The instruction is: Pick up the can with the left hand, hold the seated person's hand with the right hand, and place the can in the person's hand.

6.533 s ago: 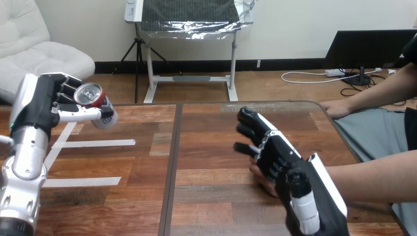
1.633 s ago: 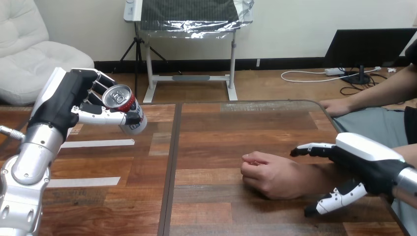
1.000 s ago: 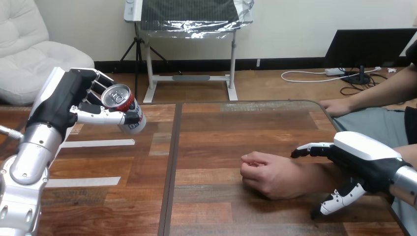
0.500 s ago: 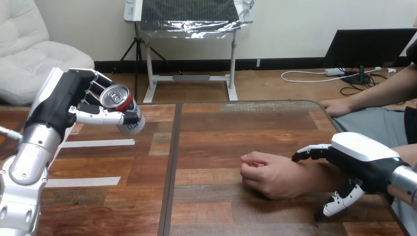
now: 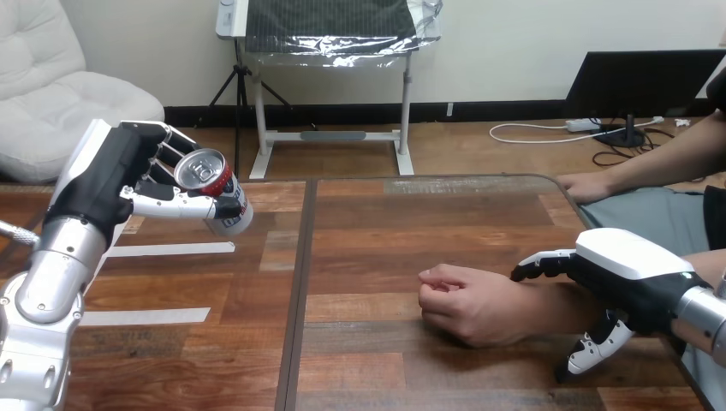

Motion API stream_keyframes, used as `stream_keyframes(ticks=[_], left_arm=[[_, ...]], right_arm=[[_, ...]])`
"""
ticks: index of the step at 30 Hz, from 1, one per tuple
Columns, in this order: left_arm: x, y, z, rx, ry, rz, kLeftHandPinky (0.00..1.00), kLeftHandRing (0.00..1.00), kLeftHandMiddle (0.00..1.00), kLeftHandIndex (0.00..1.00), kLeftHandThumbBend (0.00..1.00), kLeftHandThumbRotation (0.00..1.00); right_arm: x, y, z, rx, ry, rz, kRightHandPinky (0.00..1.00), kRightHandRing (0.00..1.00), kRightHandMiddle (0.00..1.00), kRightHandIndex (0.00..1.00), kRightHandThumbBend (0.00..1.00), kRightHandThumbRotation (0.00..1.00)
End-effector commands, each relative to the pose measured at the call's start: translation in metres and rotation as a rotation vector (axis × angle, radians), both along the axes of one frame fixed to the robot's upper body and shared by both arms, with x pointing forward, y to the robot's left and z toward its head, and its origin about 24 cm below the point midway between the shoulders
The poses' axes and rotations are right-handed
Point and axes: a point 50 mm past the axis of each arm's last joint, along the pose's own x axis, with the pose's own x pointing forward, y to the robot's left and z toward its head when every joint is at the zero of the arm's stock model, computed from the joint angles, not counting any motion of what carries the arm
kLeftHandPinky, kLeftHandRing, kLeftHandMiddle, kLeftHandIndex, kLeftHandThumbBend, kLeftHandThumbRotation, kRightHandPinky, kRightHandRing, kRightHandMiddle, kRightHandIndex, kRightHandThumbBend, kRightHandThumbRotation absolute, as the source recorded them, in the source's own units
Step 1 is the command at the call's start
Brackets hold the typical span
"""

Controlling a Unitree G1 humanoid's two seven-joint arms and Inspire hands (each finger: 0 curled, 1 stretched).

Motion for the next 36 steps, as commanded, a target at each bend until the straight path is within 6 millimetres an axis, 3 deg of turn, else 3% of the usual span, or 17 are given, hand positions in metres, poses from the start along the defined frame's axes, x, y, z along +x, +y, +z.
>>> stream_keyframes(ticks=[1,25,36], left_arm=[[0.003,0.001,0.027,0.006,-0.112,-0.019,0.30,0.35,0.39,0.42,0.78,0.00],[0.000,0.001,0.025,0.009,-0.095,-0.025,0.31,0.36,0.39,0.42,0.77,0.00],[-0.001,0.000,0.024,0.024,-0.092,-0.025,0.31,0.36,0.40,0.42,0.78,0.00]], right_arm=[[0.010,-0.010,0.008,-0.042,-0.026,-0.057,0.81,0.83,0.83,0.82,1.00,0.14],[0.014,-0.016,-0.005,-0.063,-0.010,-0.143,0.77,0.83,0.84,0.82,1.00,0.15],[0.019,-0.019,-0.006,-0.090,0.016,-0.191,0.74,0.86,0.87,0.85,0.95,0.18]])
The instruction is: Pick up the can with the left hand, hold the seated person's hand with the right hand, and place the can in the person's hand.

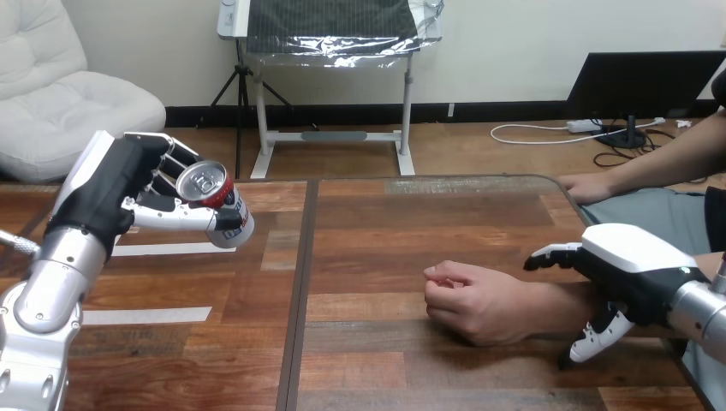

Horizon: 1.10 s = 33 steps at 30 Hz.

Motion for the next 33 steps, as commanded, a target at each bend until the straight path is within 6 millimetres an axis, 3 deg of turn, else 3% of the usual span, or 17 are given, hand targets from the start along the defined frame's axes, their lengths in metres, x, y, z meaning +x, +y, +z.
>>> stream_keyframes(ticks=[1,33], left_arm=[[0.0040,-0.0014,0.0318,0.019,-0.121,-0.017,0.31,0.36,0.40,0.42,0.78,0.00],[0.0034,-0.0027,0.0337,0.010,-0.111,-0.020,0.29,0.35,0.39,0.42,0.78,0.00]], right_arm=[[0.0074,-0.0139,0.0007,-0.036,0.017,-0.097,0.74,0.86,0.87,0.85,0.95,0.18],[0.0165,-0.0133,-0.0063,-0.051,0.080,-0.135,0.69,0.86,0.87,0.86,0.88,0.26]])
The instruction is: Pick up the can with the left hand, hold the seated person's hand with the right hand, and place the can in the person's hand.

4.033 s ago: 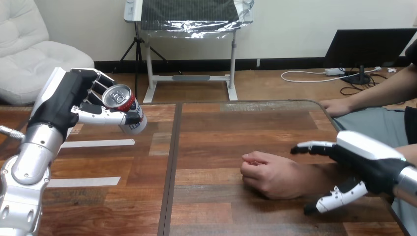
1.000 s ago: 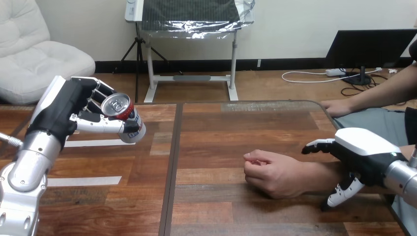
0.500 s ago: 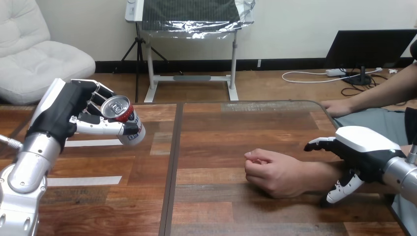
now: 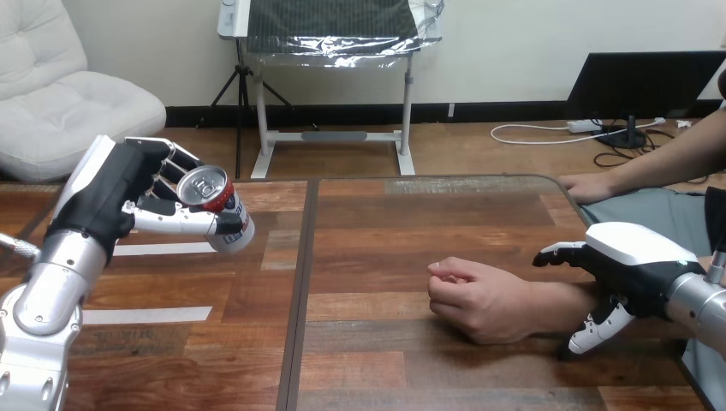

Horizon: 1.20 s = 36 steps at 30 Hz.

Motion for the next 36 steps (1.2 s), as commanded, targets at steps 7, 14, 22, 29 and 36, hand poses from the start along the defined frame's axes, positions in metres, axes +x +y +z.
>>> stream_keyframes(ticks=[7,14,22,29,36], left_arm=[[0.005,-0.001,0.034,0.011,-0.119,-0.015,0.30,0.36,0.39,0.42,0.78,0.00],[0.005,0.001,0.034,-0.012,-0.124,-0.016,0.31,0.36,0.39,0.42,0.77,0.00],[0.005,0.001,0.036,-0.003,-0.134,-0.020,0.30,0.36,0.39,0.42,0.77,0.00],[0.004,0.001,0.036,0.002,-0.137,-0.019,0.30,0.35,0.39,0.42,0.77,0.00],[0.004,0.002,0.037,-0.008,-0.146,-0.028,0.29,0.35,0.38,0.42,0.77,0.00]], right_arm=[[0.007,-0.008,-0.002,-0.019,0.067,-0.083,0.69,0.87,0.88,0.87,0.87,0.27],[0.008,-0.006,-0.004,-0.040,0.108,-0.086,0.69,0.88,0.89,0.88,0.88,0.25],[0.008,-0.007,-0.012,-0.086,0.164,-0.096,0.70,0.88,0.89,0.87,0.89,0.21],[0.008,-0.008,-0.017,-0.085,0.195,-0.114,0.66,0.83,0.87,0.86,0.90,0.17],[0.008,-0.008,-0.022,-0.107,0.213,-0.126,0.62,0.79,0.85,0.85,0.91,0.14]])
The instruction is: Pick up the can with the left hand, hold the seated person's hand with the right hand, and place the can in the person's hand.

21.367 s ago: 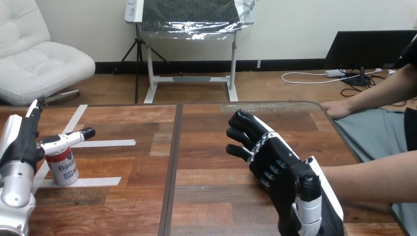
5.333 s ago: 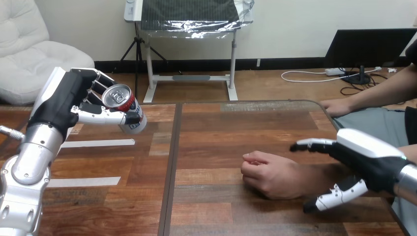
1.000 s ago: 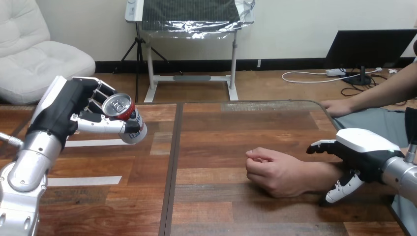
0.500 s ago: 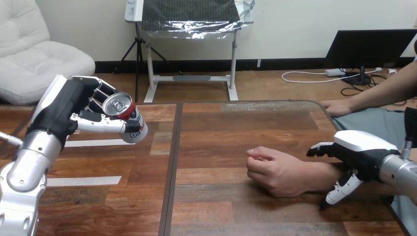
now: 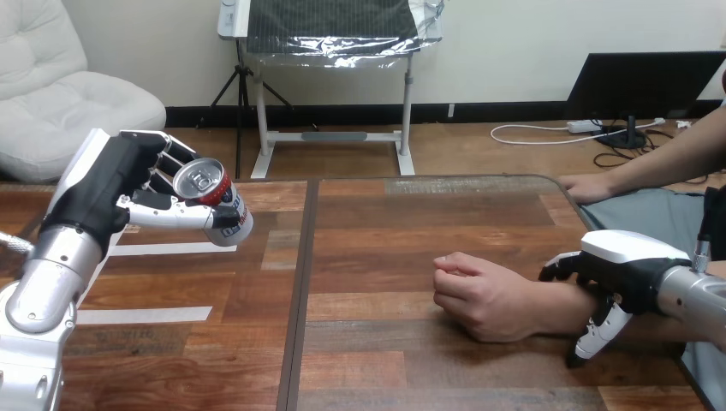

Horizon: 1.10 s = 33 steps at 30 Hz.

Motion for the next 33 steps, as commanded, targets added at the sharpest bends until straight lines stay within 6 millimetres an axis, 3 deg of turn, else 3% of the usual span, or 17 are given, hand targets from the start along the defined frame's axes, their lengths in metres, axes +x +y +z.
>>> stream_keyframes(ticks=[1,11,23,29,33], left_arm=[[0.005,-0.001,0.032,0.007,-0.132,-0.029,0.29,0.35,0.38,0.42,0.77,0.00],[0.004,0.000,0.034,0.014,-0.127,-0.027,0.30,0.35,0.38,0.42,0.77,0.00],[0.003,0.000,0.035,0.014,-0.132,-0.032,0.30,0.35,0.38,0.42,0.77,0.00],[0.003,0.000,0.035,0.013,-0.131,-0.034,0.30,0.35,0.38,0.42,0.77,0.00],[0.003,-0.001,0.036,0.022,-0.132,-0.034,0.30,0.35,0.38,0.42,0.77,0.00]], right_arm=[[-0.006,-0.009,-0.018,-0.034,0.075,-0.076,0.62,0.79,0.85,0.84,0.91,0.14],[-0.009,-0.008,-0.025,-0.045,0.084,-0.056,0.60,0.76,0.81,0.80,0.92,0.11],[-0.013,-0.005,-0.031,-0.041,0.087,-0.025,0.55,0.65,0.71,0.72,0.92,0.05],[-0.014,-0.004,-0.034,-0.036,0.085,-0.021,0.48,0.58,0.65,0.69,0.91,0.04],[-0.015,-0.004,-0.036,-0.030,0.081,-0.024,0.38,0.48,0.56,0.65,0.91,0.04]])
